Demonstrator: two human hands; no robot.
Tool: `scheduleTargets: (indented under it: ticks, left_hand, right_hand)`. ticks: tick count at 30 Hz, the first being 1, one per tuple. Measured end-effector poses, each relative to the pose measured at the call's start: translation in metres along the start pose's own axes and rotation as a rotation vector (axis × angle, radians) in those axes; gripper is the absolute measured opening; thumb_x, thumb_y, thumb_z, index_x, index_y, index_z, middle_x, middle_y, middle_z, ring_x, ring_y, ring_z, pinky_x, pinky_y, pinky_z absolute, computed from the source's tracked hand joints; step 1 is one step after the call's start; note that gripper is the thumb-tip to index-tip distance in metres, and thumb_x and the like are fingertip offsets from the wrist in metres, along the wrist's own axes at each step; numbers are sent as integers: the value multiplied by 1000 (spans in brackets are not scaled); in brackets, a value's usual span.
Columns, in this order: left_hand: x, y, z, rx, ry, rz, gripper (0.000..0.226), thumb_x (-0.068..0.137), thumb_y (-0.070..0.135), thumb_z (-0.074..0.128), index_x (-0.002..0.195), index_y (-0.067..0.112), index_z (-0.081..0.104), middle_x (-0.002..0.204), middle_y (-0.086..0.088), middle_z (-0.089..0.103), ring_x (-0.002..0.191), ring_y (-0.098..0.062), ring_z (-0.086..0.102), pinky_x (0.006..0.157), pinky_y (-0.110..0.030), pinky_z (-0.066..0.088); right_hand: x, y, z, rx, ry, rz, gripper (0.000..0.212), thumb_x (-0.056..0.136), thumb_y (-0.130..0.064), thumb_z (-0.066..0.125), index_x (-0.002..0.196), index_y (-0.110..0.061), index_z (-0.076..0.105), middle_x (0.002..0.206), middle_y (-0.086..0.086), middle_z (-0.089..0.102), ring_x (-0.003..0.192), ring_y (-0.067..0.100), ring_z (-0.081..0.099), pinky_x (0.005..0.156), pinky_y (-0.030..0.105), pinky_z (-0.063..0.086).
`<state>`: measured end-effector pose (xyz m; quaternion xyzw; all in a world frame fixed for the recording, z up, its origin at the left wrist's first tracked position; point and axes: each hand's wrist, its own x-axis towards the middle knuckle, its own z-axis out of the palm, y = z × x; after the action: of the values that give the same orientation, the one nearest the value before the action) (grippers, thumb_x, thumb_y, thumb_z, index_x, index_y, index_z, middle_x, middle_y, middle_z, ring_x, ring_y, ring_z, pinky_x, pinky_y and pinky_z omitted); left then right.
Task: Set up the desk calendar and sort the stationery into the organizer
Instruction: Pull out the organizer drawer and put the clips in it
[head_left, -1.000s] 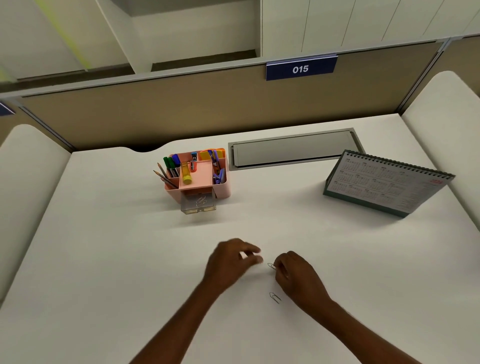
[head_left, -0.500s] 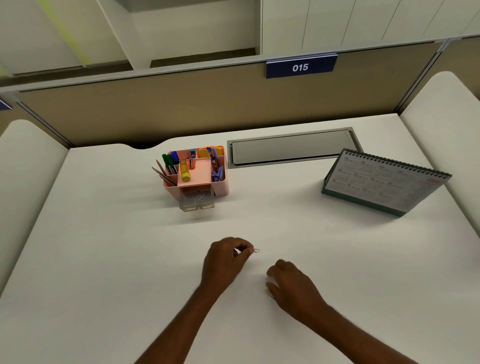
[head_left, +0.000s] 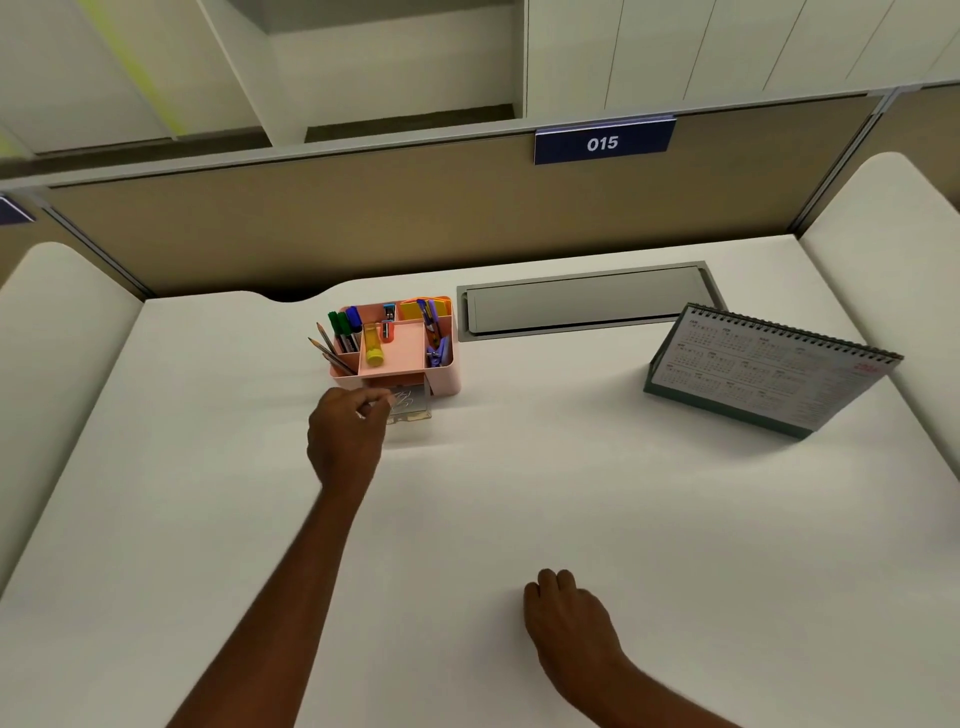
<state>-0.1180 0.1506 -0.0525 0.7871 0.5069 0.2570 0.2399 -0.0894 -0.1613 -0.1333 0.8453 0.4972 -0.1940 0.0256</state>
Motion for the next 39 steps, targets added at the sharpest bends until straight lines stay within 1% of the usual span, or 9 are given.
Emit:
scheduleTargets:
  ticks: [5,10,16,23,28,31,34,37,39]
  left_hand:
    - [25,-13,18,130,-25,-82,33,88,43,76,109,17,78,104,-2,77,92,-22,73,71,-27,51]
    - [29,-13,27,159,-79,-83,29,89,37,77,108,14,80,103,-5,78,92,-25,73,72,-29,52]
    - [30,-16,33,220,-92,-55,26,91,34,75,108,15,80,102,-7,78,91,-27,72,73,-32,54]
    - [22,-15,34,145,-43,-43,27,94,32,72,115,18,79,108,-7,78,94,-25,72,75,-29,52]
    - [-15,-1,27,20,-3,54,24,94,30,71,113,17,79,104,-3,78,88,-19,71,74,-28,55]
    - [-55,5,22,-139,-132,70,14,92,30,74,101,22,81,92,6,77,81,-11,69,75,-26,54]
    - [-99,10,19,-322,-469,-49,4,88,29,78,89,26,82,81,13,77,73,-6,70,71,-24,55]
    - [-140,16,17,-412,-744,-194,5,88,28,79,91,25,82,81,5,78,69,-20,73,61,-31,59]
    - [-160,17,17,-472,-840,-268,9,88,27,79,96,23,81,85,1,79,76,-25,76,70,-39,63]
  right_hand:
    - [-2,-7,-2,-56,17,1,45,14,6,65,51,-15,53,53,5,46,43,18,45,41,23,15]
    - [0,-8,1,-135,94,-9,39,26,11,63,50,-17,52,52,2,46,43,16,45,40,26,16]
    - [-2,-2,-1,-210,221,-29,42,44,15,28,51,-16,55,53,3,48,43,16,47,41,24,14]
    - [3,4,10,-185,161,-48,37,32,10,60,59,-15,54,59,3,49,49,17,48,42,26,20]
    - [8,12,13,-127,127,-14,36,40,3,71,67,-16,56,64,2,51,54,18,49,44,29,23]
    - [11,16,7,-5,104,9,34,49,-8,81,68,-18,55,65,-1,51,53,17,50,43,28,23]
    - [16,23,-6,278,141,132,18,80,-20,62,74,-19,45,71,-3,51,61,19,50,52,33,33]
    - [21,28,-17,733,101,186,10,88,-25,57,79,-23,55,75,-8,63,67,12,57,61,30,45]
    - [21,29,-21,870,149,176,6,91,-25,63,85,-25,64,76,-8,68,69,11,62,63,28,50]
